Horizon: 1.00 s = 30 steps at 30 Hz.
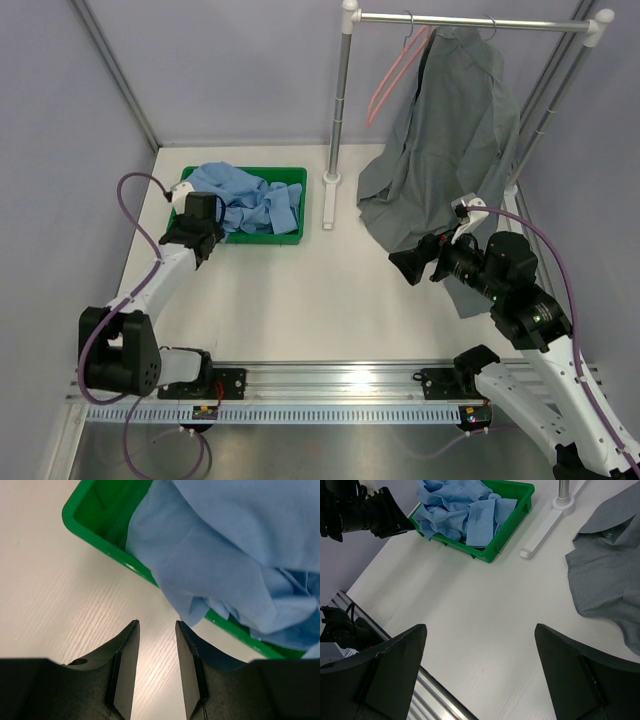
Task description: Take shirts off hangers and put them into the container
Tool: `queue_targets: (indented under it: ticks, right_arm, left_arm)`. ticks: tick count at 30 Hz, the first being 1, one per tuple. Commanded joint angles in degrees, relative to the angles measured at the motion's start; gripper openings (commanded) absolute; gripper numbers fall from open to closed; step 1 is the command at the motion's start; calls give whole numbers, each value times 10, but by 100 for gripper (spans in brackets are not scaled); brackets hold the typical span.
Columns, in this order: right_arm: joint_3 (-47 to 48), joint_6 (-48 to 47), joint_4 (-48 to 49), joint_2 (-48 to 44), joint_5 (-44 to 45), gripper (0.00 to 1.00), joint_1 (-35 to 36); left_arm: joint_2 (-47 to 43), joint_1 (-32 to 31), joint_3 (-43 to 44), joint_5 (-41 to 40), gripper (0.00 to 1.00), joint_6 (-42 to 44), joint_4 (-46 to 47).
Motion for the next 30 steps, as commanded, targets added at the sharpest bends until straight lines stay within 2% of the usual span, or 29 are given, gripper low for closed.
queue_targets:
  ticks: [1, 12, 18, 25, 30]
  right_arm:
    - [-1, 6, 11, -7, -14, 100, -1]
    - [1, 4, 8, -7, -8, 99, -1]
    - [0, 5, 9, 0, -4, 99, -1]
    - [1, 3, 6, 5, -2, 99, -1]
    - [3, 4, 4, 7, 1, 99, -1]
  left_arm:
    - [50, 12, 21, 28, 38, -15, 94]
    - [203, 12, 166, 63, 37, 45, 114]
    - [299, 12, 217, 87, 38, 30, 70]
    - [351, 12, 223, 112, 38, 16, 64]
    - [337, 12, 238, 112, 43, 21, 43]
